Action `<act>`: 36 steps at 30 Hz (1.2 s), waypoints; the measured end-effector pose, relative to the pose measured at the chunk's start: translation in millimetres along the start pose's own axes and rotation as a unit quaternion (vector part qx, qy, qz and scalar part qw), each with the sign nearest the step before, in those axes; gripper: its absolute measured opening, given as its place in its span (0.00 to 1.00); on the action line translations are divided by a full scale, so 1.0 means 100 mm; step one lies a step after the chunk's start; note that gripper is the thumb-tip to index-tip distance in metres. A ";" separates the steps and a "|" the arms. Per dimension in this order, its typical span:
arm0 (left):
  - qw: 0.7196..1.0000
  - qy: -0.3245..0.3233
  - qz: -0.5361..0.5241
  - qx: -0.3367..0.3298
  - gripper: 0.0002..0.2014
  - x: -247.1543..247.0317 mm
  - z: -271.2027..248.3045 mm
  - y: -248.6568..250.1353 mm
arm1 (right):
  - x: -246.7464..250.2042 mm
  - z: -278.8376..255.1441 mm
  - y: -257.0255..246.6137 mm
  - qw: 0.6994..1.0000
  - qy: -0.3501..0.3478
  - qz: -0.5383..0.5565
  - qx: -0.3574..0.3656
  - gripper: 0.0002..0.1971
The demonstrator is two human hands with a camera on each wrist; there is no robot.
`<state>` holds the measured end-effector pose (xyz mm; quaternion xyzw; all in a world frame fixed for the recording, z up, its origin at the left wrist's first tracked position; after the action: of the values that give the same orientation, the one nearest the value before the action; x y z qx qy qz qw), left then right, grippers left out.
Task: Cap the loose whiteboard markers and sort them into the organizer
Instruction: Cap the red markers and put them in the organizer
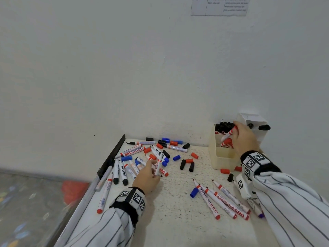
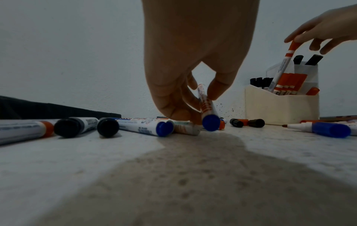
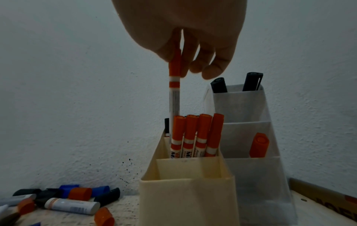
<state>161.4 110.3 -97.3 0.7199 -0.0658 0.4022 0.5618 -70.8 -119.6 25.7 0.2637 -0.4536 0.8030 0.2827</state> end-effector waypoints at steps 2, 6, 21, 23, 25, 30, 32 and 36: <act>1.000 0.000 0.007 -0.005 0.25 0.00 0.01 0.00 | -0.03 0.00 0.00 1.000 -0.005 -0.020 -0.013 0.12; 1.000 0.009 -0.016 0.006 0.24 -0.01 0.03 -0.03 | -0.11 -0.03 0.01 0.996 -0.014 -0.087 -0.018 0.07; 0.995 0.039 -0.091 0.013 0.21 -0.09 0.10 -0.07 | -0.43 -0.16 -0.18 0.984 -0.090 -0.155 0.001 0.13; 0.994 0.040 -0.096 0.019 0.21 -0.08 0.10 -0.08 | -0.49 -0.24 -0.32 0.990 -0.075 -0.116 0.040 0.12; 0.994 0.038 -0.100 0.024 0.21 -0.08 0.10 -0.09 | -0.65 -0.34 -0.45 0.988 -0.109 -0.087 0.073 0.11; 0.994 0.037 -0.097 0.020 0.21 -0.09 0.10 -0.10 | -1.39 -0.66 -0.59 0.930 -0.357 -0.082 0.026 0.17; 0.994 0.034 -0.100 0.014 0.20 -0.10 0.10 -0.10 | -1.59 -0.78 -0.63 0.904 -0.406 -0.133 0.018 0.21; 0.993 0.036 -0.108 0.011 0.19 -0.11 0.10 -0.11 | -1.83 -0.90 -0.70 0.857 -0.438 -0.263 0.068 0.26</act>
<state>165.1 101.3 -113.7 0.7137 0.0367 0.3657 0.5963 91.2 -50.0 -98.2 0.7162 -0.3886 0.5289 0.2372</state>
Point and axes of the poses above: each hand's wrist, its own z-axis towards the middle knuckle, its own x-axis out of the back of the hand, y = z × x, the point moved 6 cm from there along z, towards the middle knuckle, and after that the axes turned 6 degrees about -x, right-handed, at the moved point
